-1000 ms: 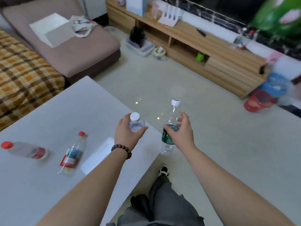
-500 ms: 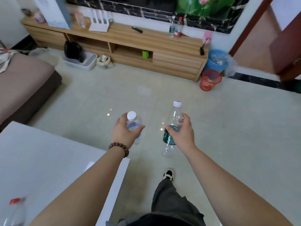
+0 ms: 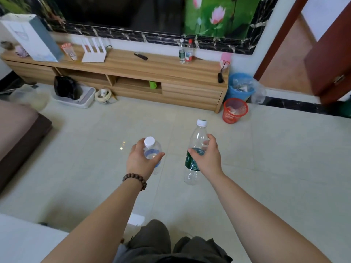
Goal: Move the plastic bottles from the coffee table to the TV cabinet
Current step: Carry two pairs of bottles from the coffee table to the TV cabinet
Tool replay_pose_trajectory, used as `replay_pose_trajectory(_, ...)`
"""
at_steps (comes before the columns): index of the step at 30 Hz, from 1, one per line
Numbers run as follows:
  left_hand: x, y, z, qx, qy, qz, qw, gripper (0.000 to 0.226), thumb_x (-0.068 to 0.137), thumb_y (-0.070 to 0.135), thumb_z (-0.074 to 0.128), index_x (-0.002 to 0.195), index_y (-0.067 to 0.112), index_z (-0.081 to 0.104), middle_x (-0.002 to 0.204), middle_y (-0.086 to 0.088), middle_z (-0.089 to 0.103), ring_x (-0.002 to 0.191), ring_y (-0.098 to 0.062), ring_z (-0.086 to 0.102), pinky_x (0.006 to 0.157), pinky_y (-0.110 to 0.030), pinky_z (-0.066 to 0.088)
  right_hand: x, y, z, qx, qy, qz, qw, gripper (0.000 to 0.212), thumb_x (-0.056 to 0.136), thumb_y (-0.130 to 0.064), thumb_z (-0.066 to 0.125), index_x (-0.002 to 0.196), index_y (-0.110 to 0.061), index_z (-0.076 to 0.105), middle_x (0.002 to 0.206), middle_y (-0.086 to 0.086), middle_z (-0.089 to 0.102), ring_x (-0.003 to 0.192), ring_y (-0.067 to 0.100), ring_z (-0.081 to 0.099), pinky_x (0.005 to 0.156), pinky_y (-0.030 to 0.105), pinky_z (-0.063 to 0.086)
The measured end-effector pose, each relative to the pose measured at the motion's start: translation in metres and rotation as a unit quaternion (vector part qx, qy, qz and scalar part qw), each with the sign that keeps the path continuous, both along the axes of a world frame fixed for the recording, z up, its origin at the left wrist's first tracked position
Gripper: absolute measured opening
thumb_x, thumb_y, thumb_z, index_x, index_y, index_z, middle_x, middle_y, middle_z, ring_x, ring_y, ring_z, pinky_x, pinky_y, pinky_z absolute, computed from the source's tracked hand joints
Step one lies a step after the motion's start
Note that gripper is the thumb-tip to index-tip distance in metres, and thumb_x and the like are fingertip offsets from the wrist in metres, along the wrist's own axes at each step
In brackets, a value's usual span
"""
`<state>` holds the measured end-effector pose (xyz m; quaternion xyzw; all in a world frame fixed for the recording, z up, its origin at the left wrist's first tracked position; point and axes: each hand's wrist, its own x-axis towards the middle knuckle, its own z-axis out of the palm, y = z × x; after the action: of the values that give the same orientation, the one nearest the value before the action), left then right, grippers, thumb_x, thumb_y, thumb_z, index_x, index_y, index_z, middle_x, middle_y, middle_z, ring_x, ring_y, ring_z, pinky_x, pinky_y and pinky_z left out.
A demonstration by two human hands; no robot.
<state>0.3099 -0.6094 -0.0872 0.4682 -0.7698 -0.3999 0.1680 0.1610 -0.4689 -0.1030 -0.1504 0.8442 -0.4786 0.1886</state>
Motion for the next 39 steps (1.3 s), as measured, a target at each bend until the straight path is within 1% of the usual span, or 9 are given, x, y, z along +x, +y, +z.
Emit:
replay_pose_trajectory(7,-0.093,-0.069,-0.021,0.012,-0.01,-0.002,1.0,0.067,0.071,0.043,0.078,0.128,0.022,0.049,0.124,0.0,0.054,0.112,-0.019,0.055,0.086,-0.028,0.043,-0.092,-0.065,-0.016,0.02,-0.002,-0.003,1.0,0.082,0.075,-0.029,0.077,0.142,-0.016,0.03,0.13,0.005,0.049,0.114,0.023,0.055,0.087,0.025,0.039)
replay_pose_trajectory(12,-0.177,-0.141,-0.034,0.025,-0.025,-0.036,0.999,0.074,0.071,0.047,0.077,0.132,0.021,0.045,0.129,-0.002,0.053,0.114,-0.022,0.054,0.091,-0.033,0.046,-0.17,-0.139,-0.02,0.011,-0.001,-0.032,0.999,0.081,0.074,-0.028,0.078,0.14,-0.017,0.033,0.129,0.007,0.05,0.111,0.025,0.057,0.09,0.029,0.043)
replay_pose_trajectory(16,-0.249,-0.213,-0.019,0.034,-0.012,-0.049,0.998,0.072,0.071,0.045,0.077,0.131,0.019,0.047,0.128,-0.004,0.053,0.114,-0.023,0.054,0.092,-0.035,0.047,-0.241,-0.2,-0.006,0.011,0.009,-0.046,0.999,0.079,0.072,-0.03,0.078,0.137,-0.018,0.035,0.128,0.006,0.052,0.111,0.025,0.057,0.093,0.035,0.047)
replay_pose_trajectory(18,-0.284,-0.246,-0.008,0.036,0.001,-0.056,0.998,0.07,0.072,0.043,0.077,0.13,0.019,0.047,0.126,-0.004,0.053,0.113,-0.023,0.053,0.09,-0.032,0.045,-0.274,-0.223,0.004,0.007,0.022,-0.06,0.998,0.078,0.072,-0.03,0.079,0.136,-0.018,0.037,0.127,0.006,0.054,0.111,0.024,0.058,0.094,0.038,0.048)
replay_pose_trajectory(21,-0.335,-0.284,0.002,0.029,0.006,-0.071,0.997,0.067,0.072,0.044,0.077,0.127,0.017,0.049,0.123,-0.004,0.054,0.113,-0.022,0.053,0.085,-0.029,0.041,-0.313,-0.246,0.015,-0.002,0.032,-0.082,0.996,0.077,0.072,-0.026,0.079,0.136,-0.016,0.037,0.129,0.006,0.056,0.114,0.022,0.057,0.096,0.037,0.047)
replay_pose_trajectory(26,-0.406,-0.307,0.001,0.031,-0.003,-0.097,0.995,0.065,0.072,0.045,0.076,0.124,0.016,0.051,0.122,-0.004,0.055,0.112,-0.022,0.054,0.084,-0.029,0.042,-0.367,-0.268,0.01,-0.008,0.021,-0.108,0.994,0.074,0.072,-0.025,0.079,0.133,-0.018,0.039,0.125,0.003,0.058,0.112,0.02,0.058,0.091,0.032,0.046)
replay_pose_trajectory(31,-0.474,-0.323,-0.011,0.026,-0.02,-0.125,0.992,0.071,0.071,0.049,0.075,0.129,0.019,0.048,0.126,-0.003,0.055,0.114,-0.023,0.054,0.092,-0.039,0.049,-0.43,-0.29,-0.004,0.007,0.013,-0.105,0.994,0.073,0.072,-0.027,0.079,0.132,-0.02,0.039,0.126,0.003,0.056,0.114,0.02,0.056,0.093,0.034,0.047)
replay_pose_trajectory(37,-0.583,-0.355,-0.019,0.013,-0.02,-0.127,0.992,0.073,0.071,0.047,0.076,0.131,0.02,0.045,0.126,-0.002,0.054,0.115,-0.022,0.053,0.091,-0.036,0.048,-0.539,-0.322,-0.022,0.012,0.011,-0.103,0.994,0.08,0.072,-0.029,0.079,0.138,-0.021,0.035,0.133,0.003,0.053,0.12,0.021,0.053,0.095,0.033,0.043)
replay_pose_trajectory(39,-0.623,-0.365,-0.019,0.014,-0.018,-0.123,0.992,0.074,0.07,0.047,0.076,0.131,0.021,0.043,0.127,-0.001,0.055,0.115,-0.021,0.054,0.09,-0.035,0.048,-0.577,-0.333,-0.026,0.002,-0.005,-0.098,0.995,0.079,0.072,-0.028,0.079,0.137,-0.021,0.036,0.13,0.001,0.056,0.118,0.02,0.055,0.096,0.036,0.045)
